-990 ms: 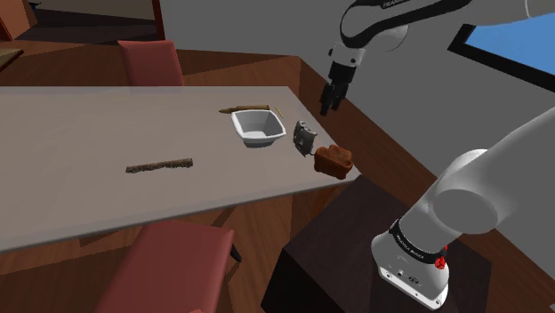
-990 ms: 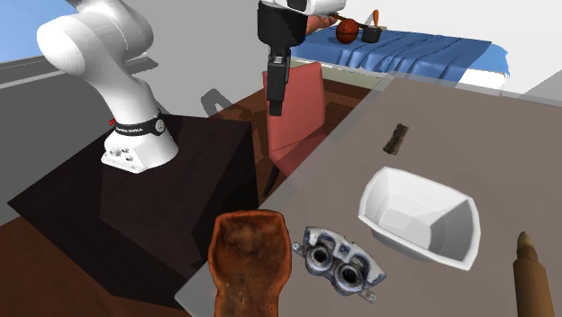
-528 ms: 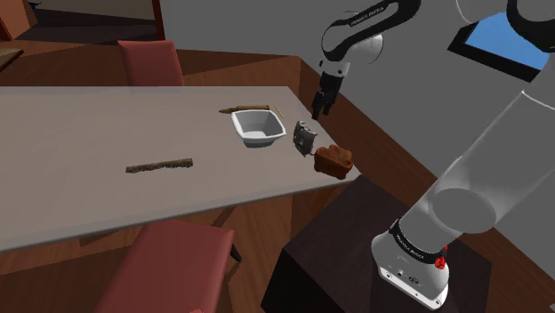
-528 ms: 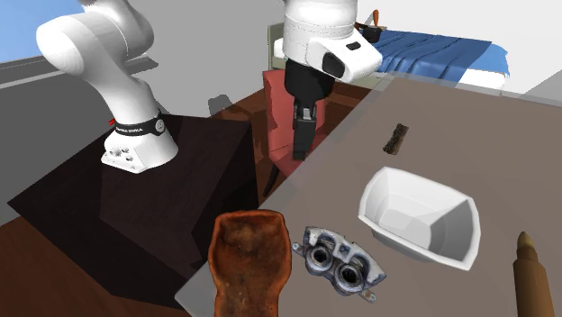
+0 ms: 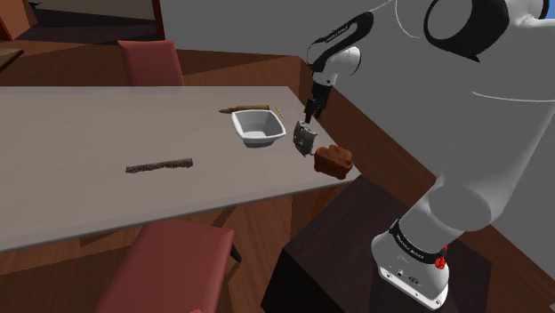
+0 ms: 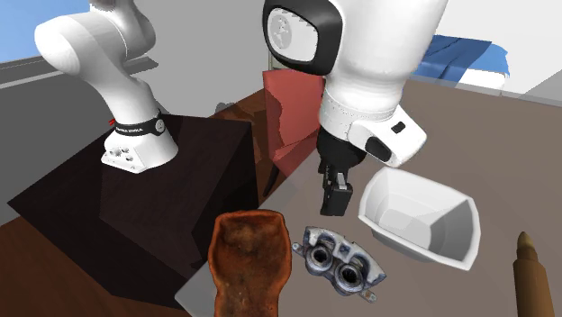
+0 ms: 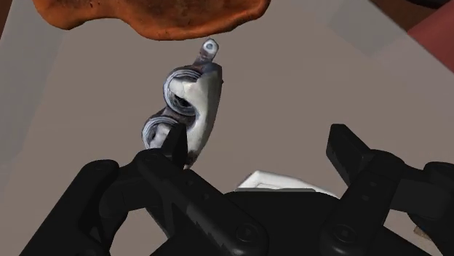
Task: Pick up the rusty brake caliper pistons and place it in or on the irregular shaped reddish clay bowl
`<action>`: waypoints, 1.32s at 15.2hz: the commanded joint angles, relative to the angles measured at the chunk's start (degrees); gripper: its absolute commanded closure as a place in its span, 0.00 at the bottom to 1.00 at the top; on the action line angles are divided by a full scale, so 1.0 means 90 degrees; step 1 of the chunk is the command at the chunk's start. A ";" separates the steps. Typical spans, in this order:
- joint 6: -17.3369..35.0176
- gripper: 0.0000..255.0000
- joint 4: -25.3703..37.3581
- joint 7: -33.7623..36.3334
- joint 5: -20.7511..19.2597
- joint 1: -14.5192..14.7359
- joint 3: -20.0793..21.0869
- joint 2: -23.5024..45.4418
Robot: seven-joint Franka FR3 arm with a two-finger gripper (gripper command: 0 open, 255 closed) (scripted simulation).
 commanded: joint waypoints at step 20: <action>0.0371 0.00 0.1842 -0.0594 0.0592 -0.0604 0.0288 0.2375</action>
